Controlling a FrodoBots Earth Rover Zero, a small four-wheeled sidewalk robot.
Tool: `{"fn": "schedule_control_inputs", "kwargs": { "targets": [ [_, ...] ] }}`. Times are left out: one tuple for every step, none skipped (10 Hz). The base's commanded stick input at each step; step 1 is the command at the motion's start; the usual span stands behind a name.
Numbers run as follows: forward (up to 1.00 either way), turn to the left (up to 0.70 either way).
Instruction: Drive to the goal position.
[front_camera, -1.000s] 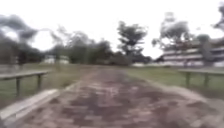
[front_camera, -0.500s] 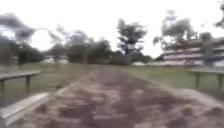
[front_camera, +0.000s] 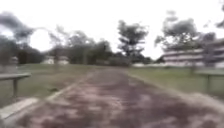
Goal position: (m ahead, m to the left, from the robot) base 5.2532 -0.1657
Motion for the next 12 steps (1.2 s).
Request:
{"fn": "schedule_control_inputs", "kwargs": {
  "targets": [
    [0.70,0.00],
    [0.70,0.00],
    [0.70,0.00],
    [0.70,0.00],
    [0.70,0.00],
    [0.70,0.00],
    [0.70,0.00],
    [0.70,0.00],
    [0.70,0.00],
    [0.70,0.00],
    [0.70,0.00],
    [0.70,0.00]
  ]
}}
